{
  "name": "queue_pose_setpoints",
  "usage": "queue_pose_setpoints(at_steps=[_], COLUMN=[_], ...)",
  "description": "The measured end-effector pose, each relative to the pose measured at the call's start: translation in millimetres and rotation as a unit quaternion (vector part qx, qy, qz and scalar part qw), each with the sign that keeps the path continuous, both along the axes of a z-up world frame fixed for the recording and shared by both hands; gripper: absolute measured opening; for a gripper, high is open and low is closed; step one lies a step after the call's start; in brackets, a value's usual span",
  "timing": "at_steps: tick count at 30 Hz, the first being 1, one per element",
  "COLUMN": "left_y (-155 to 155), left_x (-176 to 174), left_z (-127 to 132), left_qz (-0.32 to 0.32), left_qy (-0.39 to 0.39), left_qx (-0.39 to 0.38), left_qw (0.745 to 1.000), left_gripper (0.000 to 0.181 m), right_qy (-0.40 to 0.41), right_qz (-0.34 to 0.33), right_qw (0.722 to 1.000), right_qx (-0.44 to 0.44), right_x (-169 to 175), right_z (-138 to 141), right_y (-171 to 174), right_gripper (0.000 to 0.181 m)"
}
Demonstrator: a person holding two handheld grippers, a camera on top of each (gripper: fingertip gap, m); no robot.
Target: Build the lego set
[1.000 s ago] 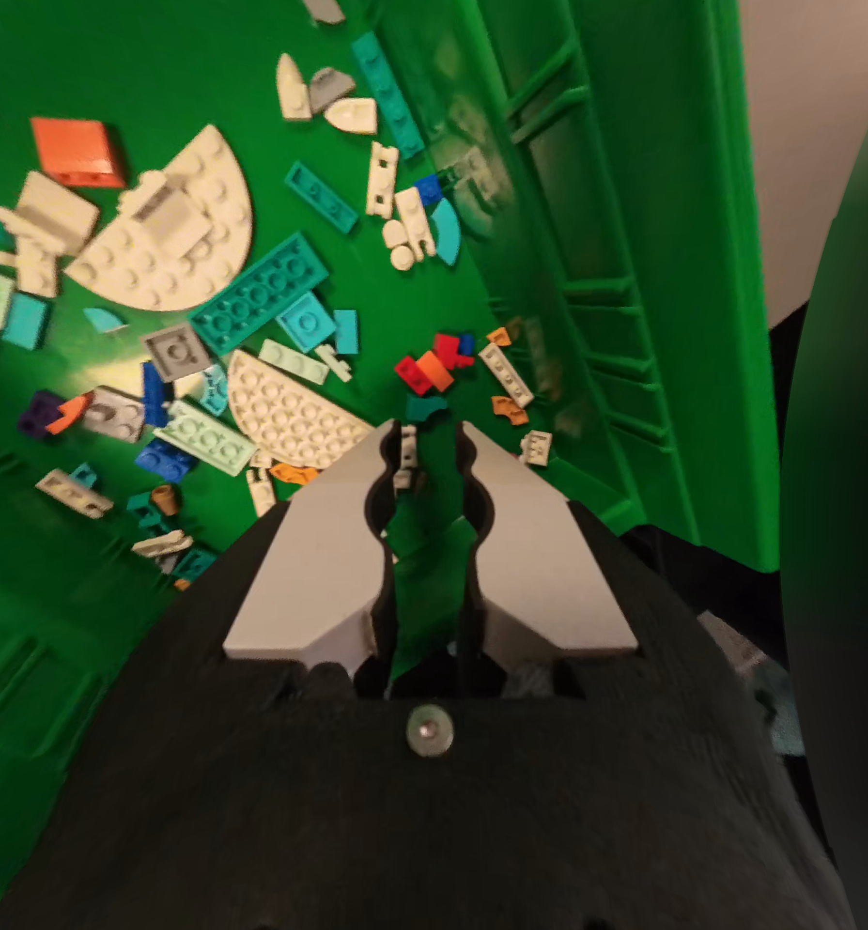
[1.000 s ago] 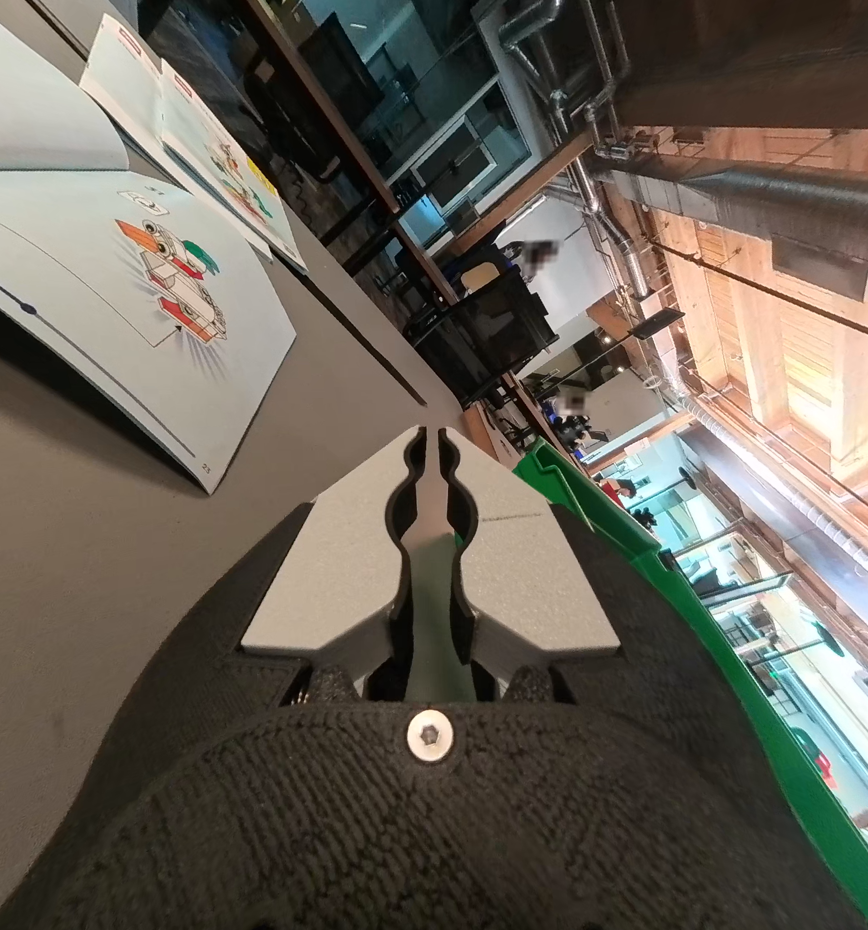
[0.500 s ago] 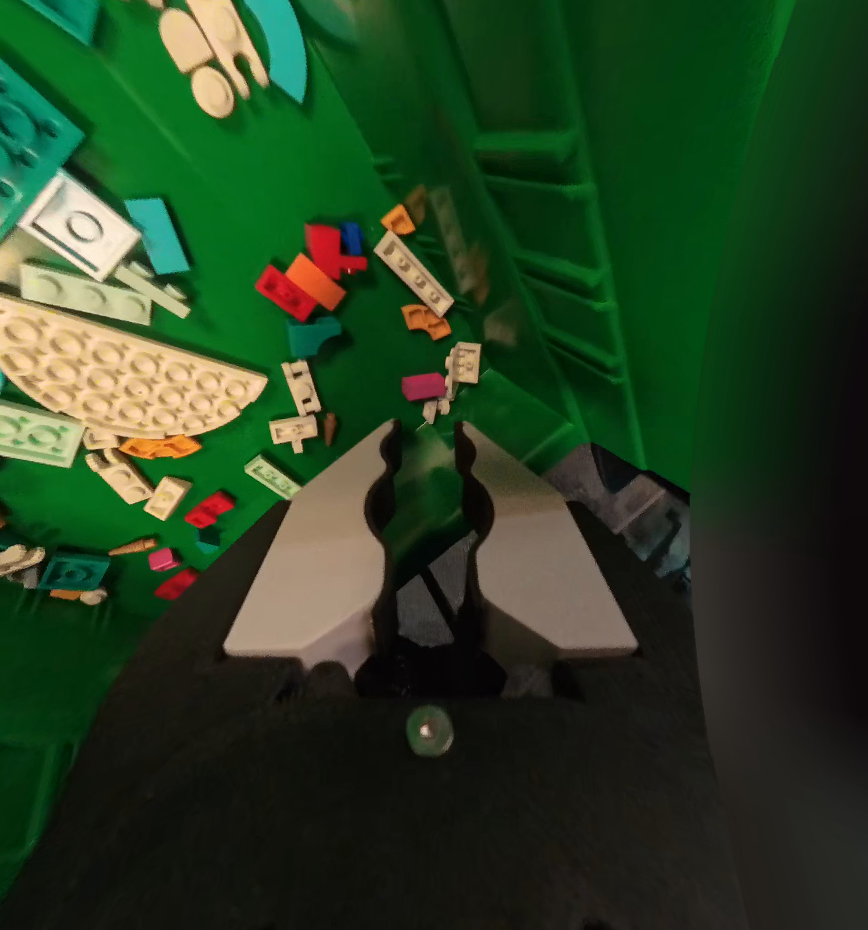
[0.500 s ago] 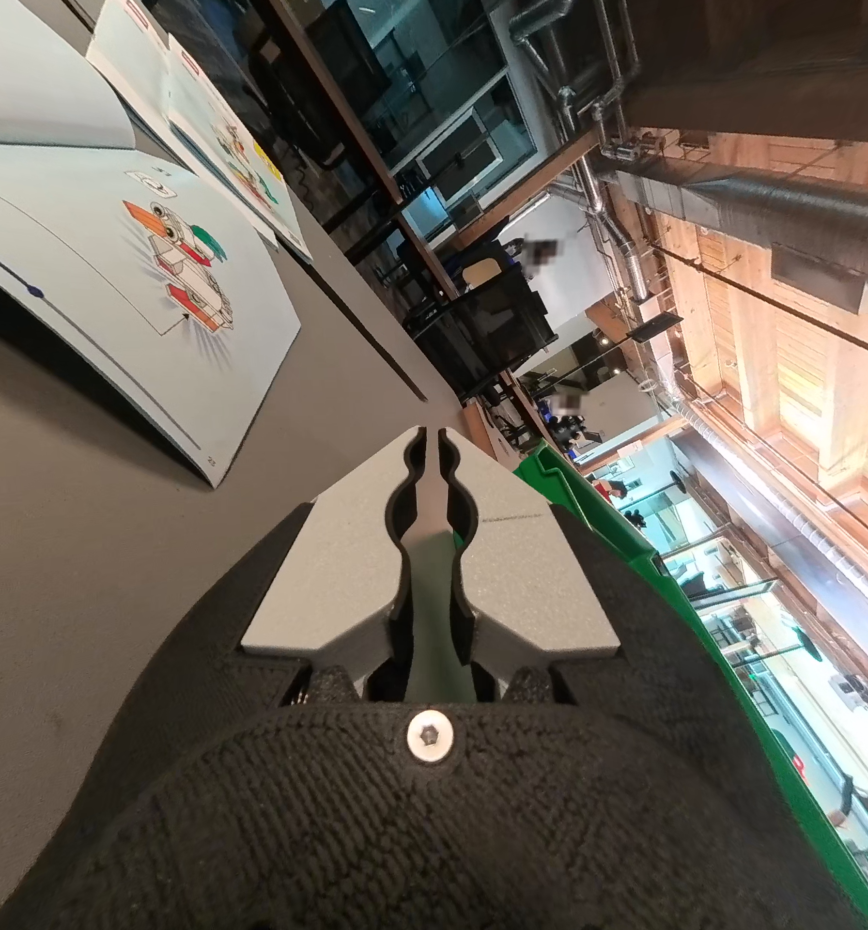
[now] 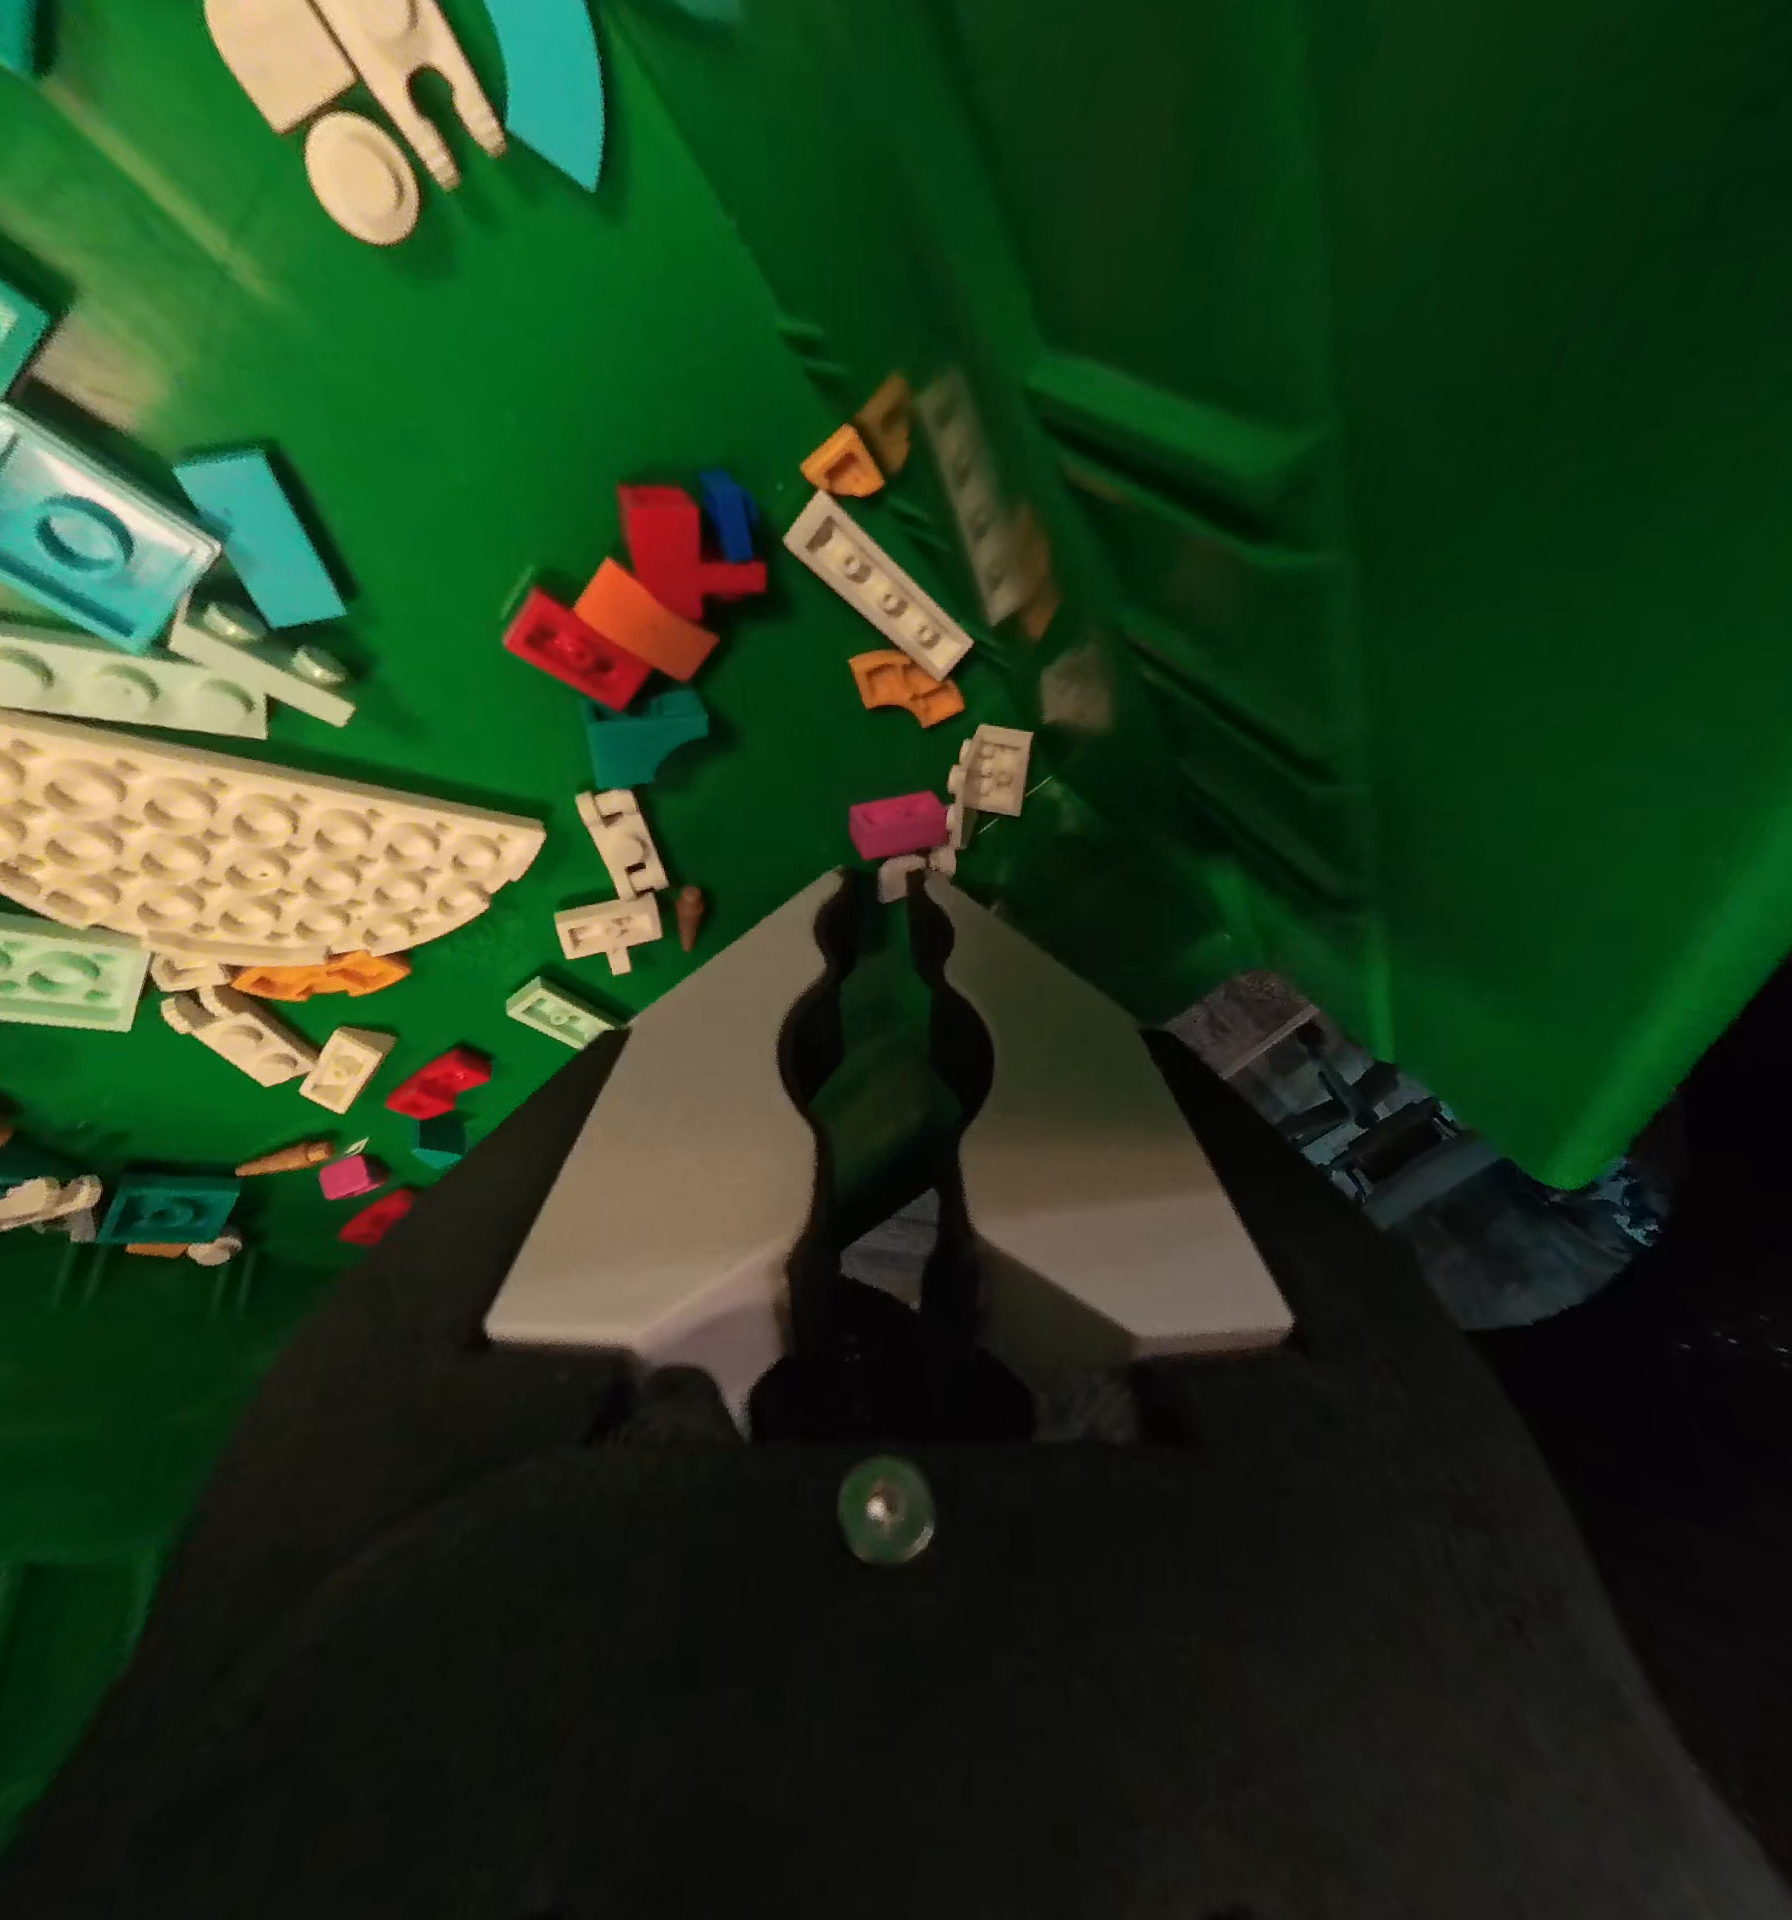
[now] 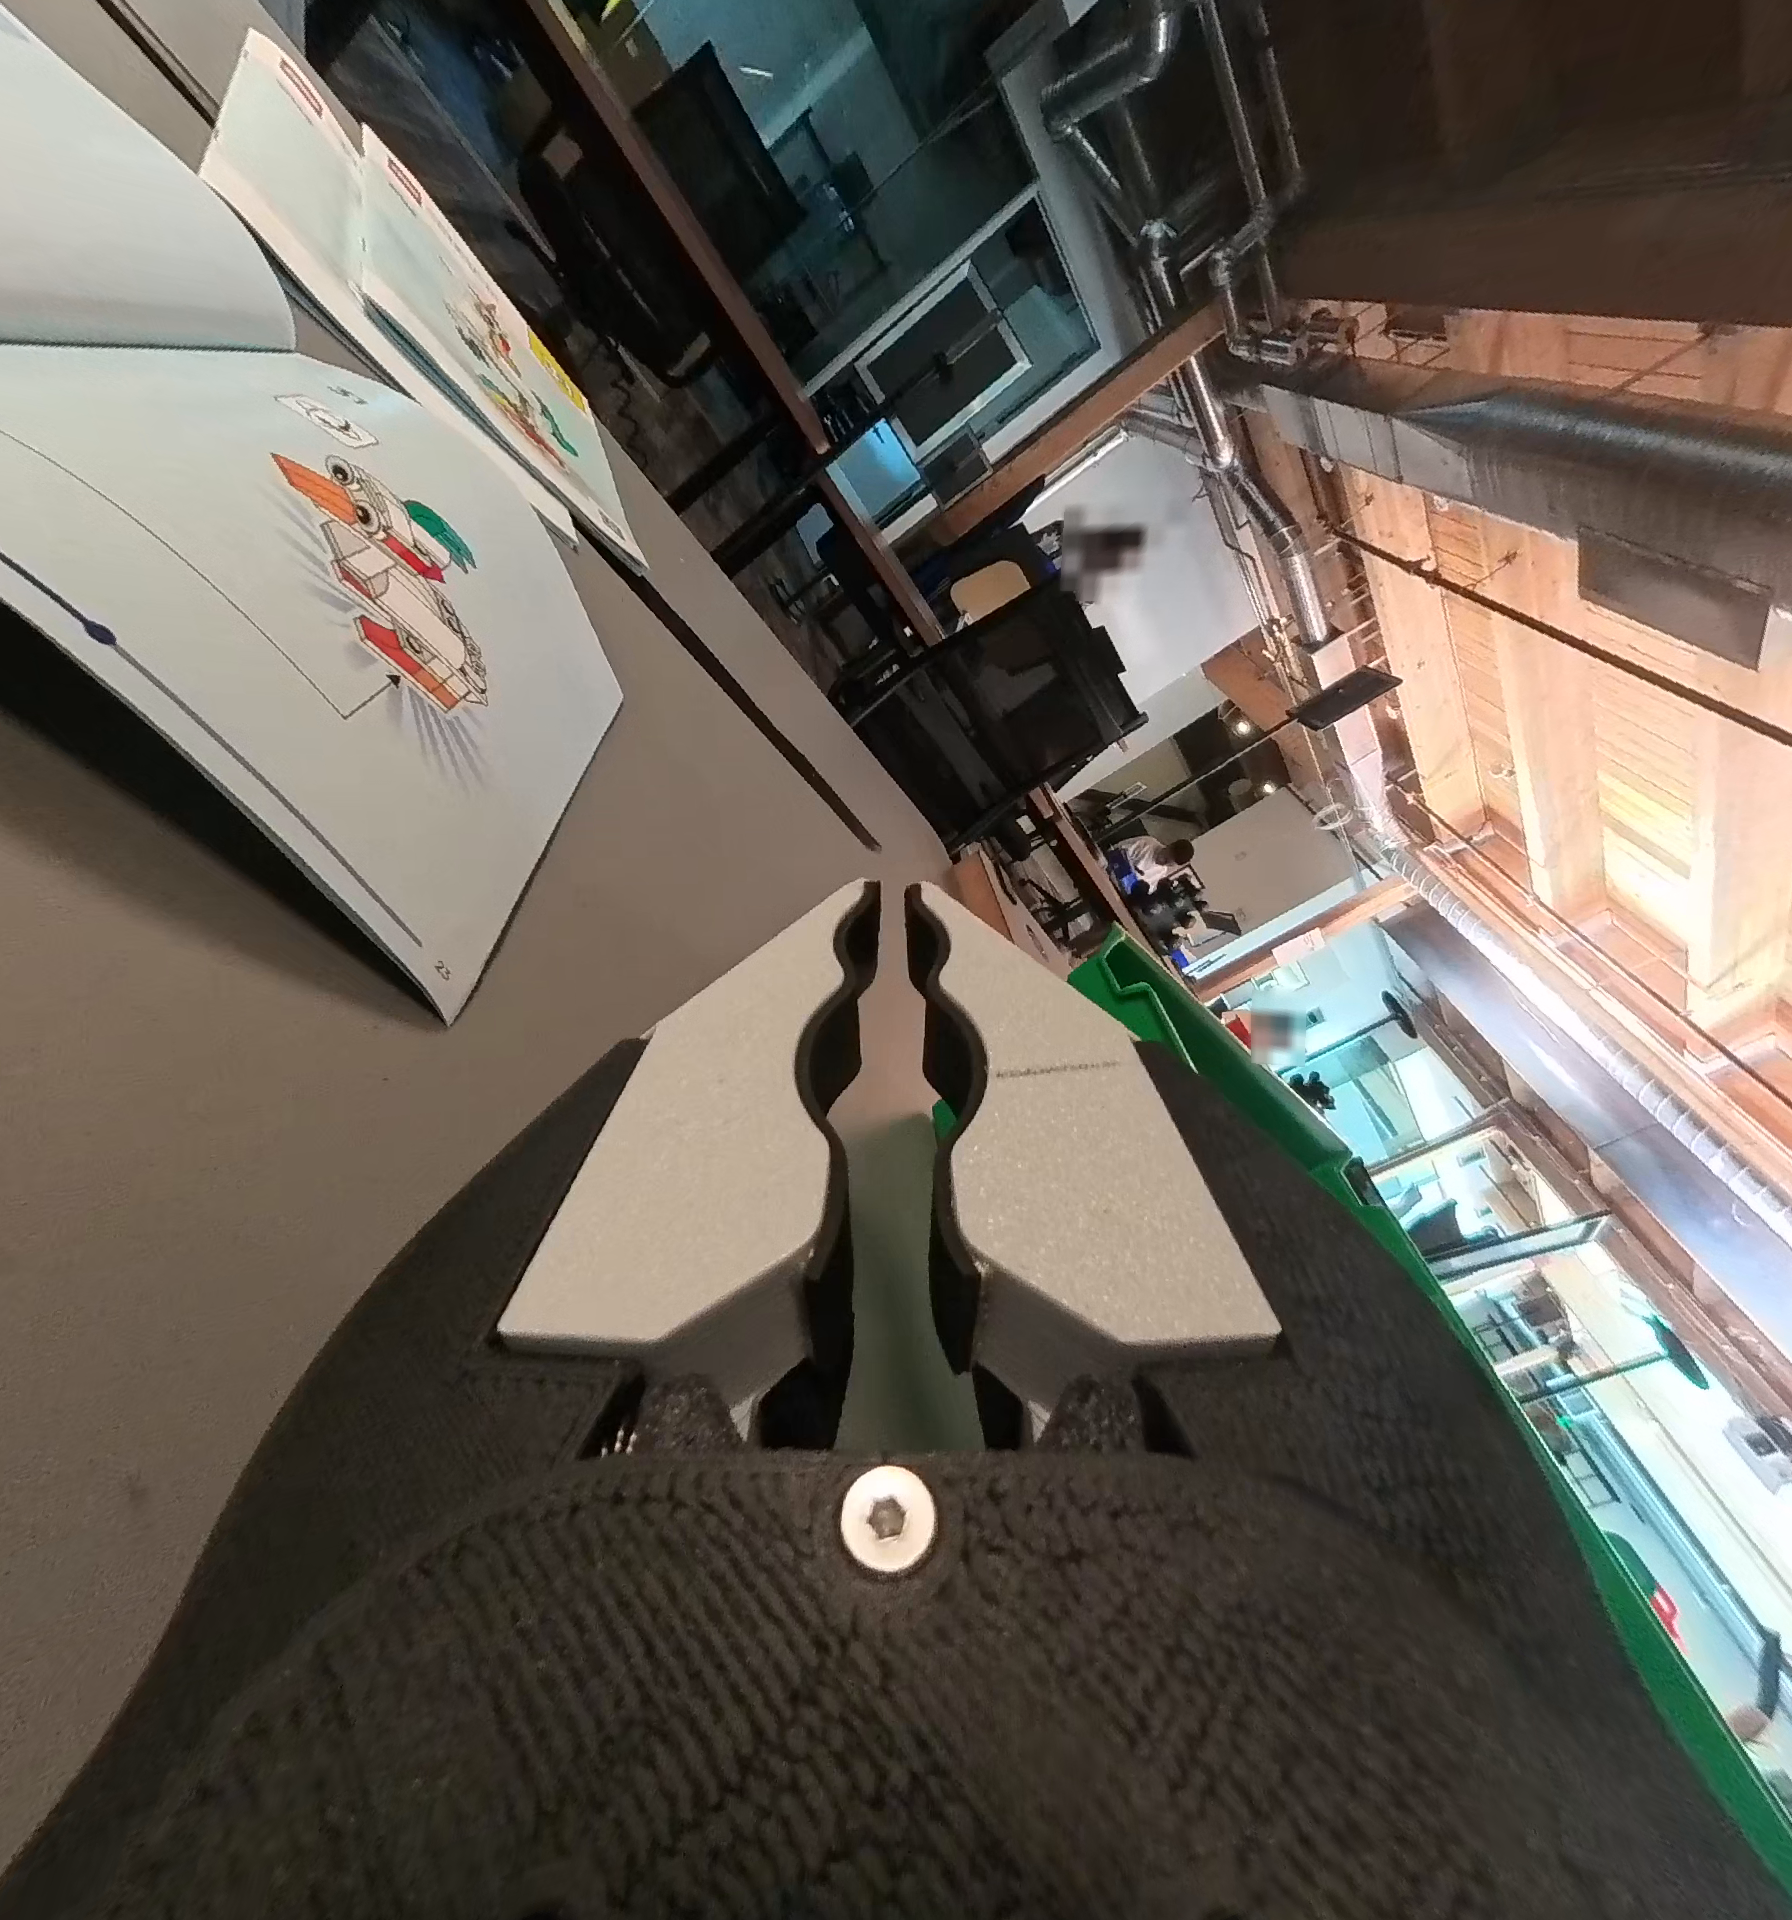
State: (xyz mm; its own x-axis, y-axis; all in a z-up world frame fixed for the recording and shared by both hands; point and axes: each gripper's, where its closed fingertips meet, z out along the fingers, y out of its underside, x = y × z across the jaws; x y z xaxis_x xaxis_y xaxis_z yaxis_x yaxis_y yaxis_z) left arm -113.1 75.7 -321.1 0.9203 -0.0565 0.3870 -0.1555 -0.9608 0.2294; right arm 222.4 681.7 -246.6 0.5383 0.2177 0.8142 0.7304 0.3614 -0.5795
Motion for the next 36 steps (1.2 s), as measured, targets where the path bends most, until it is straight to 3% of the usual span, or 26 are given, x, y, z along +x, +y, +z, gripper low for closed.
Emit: queue_pose_setpoints(at_steps=[10,15,20,25,30,34,36], left_y=[3,21,62,103,148,170,178], left_x=[-16,-50,-82,-82,-49,-10,16], left_z=[3,20,63,128,190,218,222], left_qz=[-0.009,0.017,0.062,0.071,0.024,-0.019,-0.033], left_qy=[0.035,0.119,0.212,0.260,0.296,0.328,0.319], left_qx=[0.029,0.100,0.237,0.340,0.427,0.464,0.476], left_qw=[0.999,0.988,0.946,0.901,0.854,0.823,0.819], left_gripper=[0.002,0.002,0.001,0.001,0.001,0.001,0.001], right_qy=[0.006,0.014,0.014,0.034,0.029,0.015,0.017], right_qz=[0.006,0.012,0.019,0.042,0.087,0.125,0.145], right_qw=[1.000,1.000,1.000,0.999,0.996,0.992,0.989], right_qx=[0.005,0.007,0.011,0.010,0.004,0.004,0.008], right_x=[-1,-1,-4,-6,-18,-29,-34], right_z=[3,5,6,10,8,5,6], right_y=[-2,-3,-5,-10,-21,-31,-37], right_gripper=[0.002,0.001,0.002,0.002,0.002,0.002,0.002])
